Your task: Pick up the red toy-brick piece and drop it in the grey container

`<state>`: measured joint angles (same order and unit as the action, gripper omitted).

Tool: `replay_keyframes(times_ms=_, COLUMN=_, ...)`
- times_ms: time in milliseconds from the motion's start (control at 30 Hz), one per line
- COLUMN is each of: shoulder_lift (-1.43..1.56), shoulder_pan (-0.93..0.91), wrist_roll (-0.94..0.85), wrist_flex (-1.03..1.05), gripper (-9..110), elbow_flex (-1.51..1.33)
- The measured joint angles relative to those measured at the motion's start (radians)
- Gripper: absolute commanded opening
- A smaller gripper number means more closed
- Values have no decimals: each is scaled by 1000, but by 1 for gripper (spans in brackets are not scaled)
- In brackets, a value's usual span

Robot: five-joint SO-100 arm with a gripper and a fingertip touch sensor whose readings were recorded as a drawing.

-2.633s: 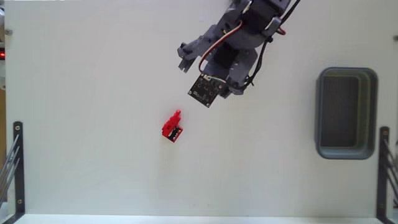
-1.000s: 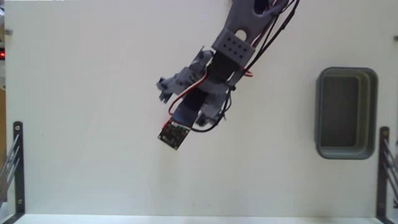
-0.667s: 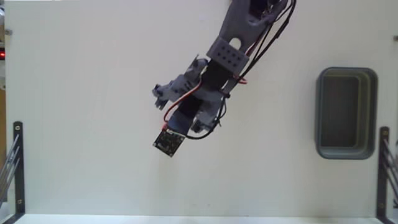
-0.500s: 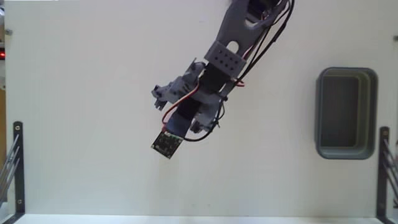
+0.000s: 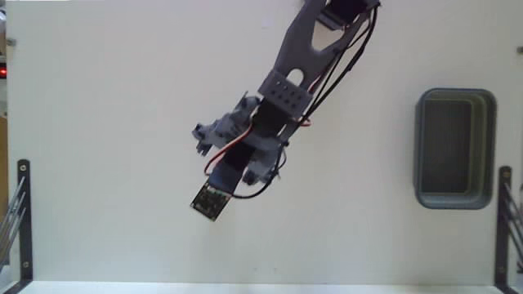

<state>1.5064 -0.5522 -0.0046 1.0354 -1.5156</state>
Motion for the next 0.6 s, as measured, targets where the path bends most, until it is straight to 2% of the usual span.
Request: replay_keyframes(times_ms=600, shoulder_lift=-25, shoulder_pan=0, wrist_roll=0, wrist_flex=-2, gripper=110, elbow_flex=31)
